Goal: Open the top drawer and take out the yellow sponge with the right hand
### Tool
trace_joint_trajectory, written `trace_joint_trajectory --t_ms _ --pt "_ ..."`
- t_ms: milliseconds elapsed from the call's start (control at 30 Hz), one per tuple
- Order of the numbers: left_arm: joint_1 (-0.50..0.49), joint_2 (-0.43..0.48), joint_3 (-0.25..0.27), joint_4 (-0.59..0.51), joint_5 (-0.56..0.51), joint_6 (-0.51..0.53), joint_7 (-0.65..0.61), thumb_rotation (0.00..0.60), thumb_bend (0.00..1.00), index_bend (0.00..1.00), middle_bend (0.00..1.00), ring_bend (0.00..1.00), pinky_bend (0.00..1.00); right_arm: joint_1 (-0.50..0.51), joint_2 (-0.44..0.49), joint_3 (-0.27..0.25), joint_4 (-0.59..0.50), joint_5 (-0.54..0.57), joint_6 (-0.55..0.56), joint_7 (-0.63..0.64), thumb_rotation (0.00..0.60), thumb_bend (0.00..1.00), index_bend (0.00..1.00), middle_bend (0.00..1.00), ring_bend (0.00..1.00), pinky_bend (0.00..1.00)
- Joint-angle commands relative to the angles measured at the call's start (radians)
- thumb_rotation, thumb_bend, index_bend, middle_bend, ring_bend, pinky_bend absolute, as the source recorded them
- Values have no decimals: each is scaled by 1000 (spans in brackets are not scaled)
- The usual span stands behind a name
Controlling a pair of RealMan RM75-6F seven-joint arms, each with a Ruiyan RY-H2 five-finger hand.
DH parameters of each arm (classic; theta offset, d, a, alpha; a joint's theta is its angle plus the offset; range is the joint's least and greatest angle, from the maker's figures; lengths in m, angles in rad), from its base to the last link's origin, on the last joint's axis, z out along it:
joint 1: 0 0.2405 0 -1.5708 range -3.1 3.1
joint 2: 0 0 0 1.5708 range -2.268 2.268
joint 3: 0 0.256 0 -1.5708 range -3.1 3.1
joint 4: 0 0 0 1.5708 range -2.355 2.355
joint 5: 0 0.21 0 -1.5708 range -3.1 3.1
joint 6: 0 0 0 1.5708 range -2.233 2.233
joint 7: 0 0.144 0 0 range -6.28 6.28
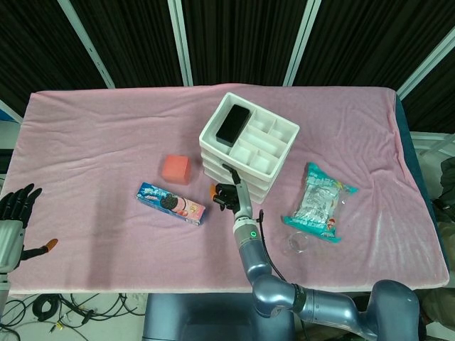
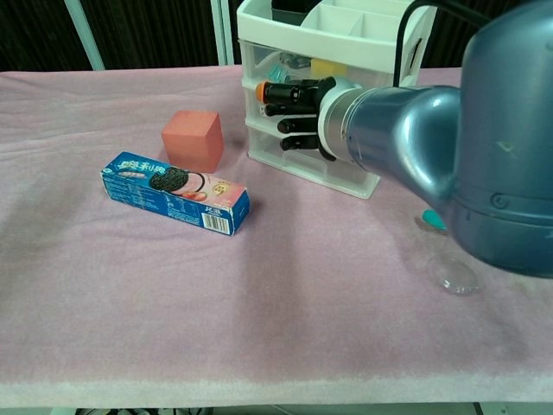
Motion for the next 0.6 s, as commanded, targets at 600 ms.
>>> trace_joint_trajectory --t_ms 600 --pt "-1 -1 2 -1 5 1 0 600 0 0 0 0 0 -26 9 -43 -106 -18 11 7 600 444 204 792 868 790"
